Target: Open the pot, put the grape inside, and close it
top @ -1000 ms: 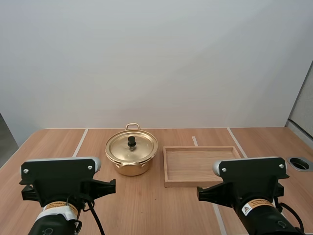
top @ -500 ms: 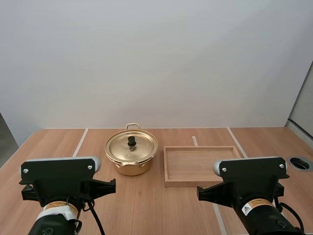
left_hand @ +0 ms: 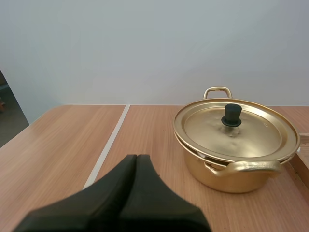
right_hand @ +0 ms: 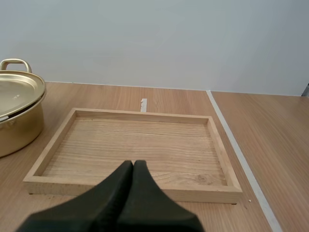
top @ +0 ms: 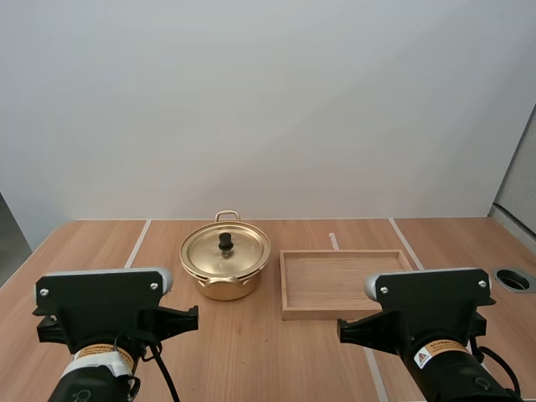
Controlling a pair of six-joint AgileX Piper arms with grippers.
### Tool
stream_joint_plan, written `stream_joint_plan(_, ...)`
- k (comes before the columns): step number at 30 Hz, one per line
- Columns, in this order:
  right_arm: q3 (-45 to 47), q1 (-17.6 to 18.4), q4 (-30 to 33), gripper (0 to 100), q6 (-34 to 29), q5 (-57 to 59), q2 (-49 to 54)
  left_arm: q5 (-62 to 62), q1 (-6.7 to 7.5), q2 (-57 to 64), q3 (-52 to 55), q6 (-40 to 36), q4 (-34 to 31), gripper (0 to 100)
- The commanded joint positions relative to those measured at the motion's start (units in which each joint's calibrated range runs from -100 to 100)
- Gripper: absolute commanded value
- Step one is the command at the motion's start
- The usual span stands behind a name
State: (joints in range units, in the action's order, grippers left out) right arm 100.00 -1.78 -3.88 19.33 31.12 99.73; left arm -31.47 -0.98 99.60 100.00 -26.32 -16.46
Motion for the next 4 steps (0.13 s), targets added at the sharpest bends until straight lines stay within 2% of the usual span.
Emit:
stream_joint_plan(1,0.0,-0.14,0.44,0,-0.27,-0.01,0.27,0.59,-0.04,0.4,0.0,-0.43,-0.01,0)
stream_joint_plan(4,0.0,-0.14,0.44,0,-0.27,-0.01,0.27,0.59,-0.04,0.4,0.0,-0.43,-0.01,0)
